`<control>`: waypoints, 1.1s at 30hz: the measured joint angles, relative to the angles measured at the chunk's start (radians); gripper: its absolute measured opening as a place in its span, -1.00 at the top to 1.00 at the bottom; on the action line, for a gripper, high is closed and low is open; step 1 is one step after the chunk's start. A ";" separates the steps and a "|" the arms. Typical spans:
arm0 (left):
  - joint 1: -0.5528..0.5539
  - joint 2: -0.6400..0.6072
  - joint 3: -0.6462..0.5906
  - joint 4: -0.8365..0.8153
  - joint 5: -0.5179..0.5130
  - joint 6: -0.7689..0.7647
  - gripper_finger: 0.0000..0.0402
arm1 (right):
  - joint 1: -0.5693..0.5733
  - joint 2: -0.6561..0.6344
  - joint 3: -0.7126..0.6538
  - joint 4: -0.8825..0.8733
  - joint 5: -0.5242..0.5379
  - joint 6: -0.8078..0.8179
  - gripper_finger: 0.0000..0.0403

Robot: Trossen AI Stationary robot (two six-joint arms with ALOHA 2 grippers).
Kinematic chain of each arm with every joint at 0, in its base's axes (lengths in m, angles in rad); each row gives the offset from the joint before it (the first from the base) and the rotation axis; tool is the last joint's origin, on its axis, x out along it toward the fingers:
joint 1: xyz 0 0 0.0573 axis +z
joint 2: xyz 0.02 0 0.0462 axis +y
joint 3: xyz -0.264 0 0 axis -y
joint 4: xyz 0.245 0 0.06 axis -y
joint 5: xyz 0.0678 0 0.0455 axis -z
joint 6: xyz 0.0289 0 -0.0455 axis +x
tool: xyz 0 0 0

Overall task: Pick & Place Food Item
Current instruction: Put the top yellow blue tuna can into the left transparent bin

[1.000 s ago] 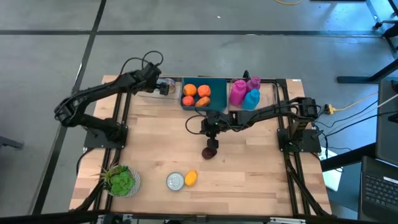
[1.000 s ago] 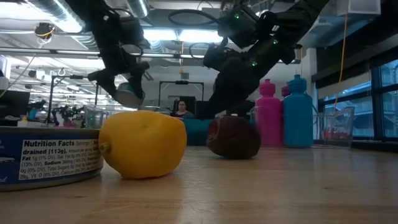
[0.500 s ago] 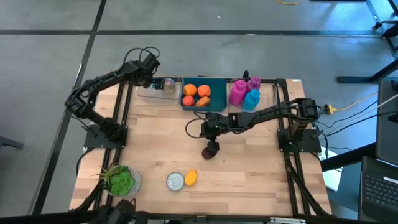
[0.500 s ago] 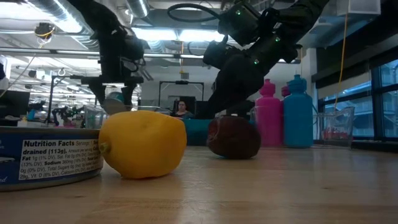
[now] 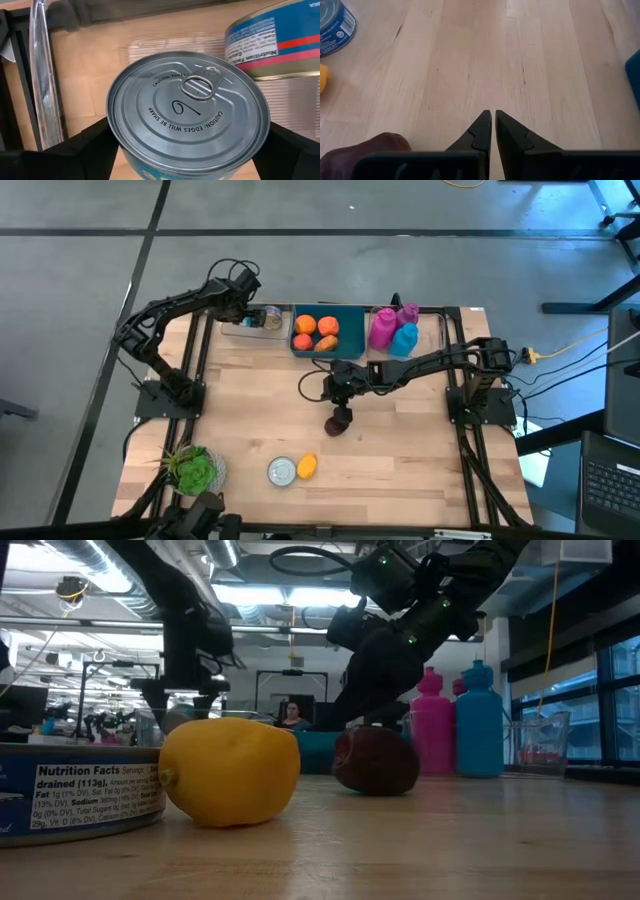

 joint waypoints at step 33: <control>-0.021 0.012 0.000 0.024 0.003 0.071 -0.96 | -0.007 0.000 0.000 0.001 0.000 -0.005 0.86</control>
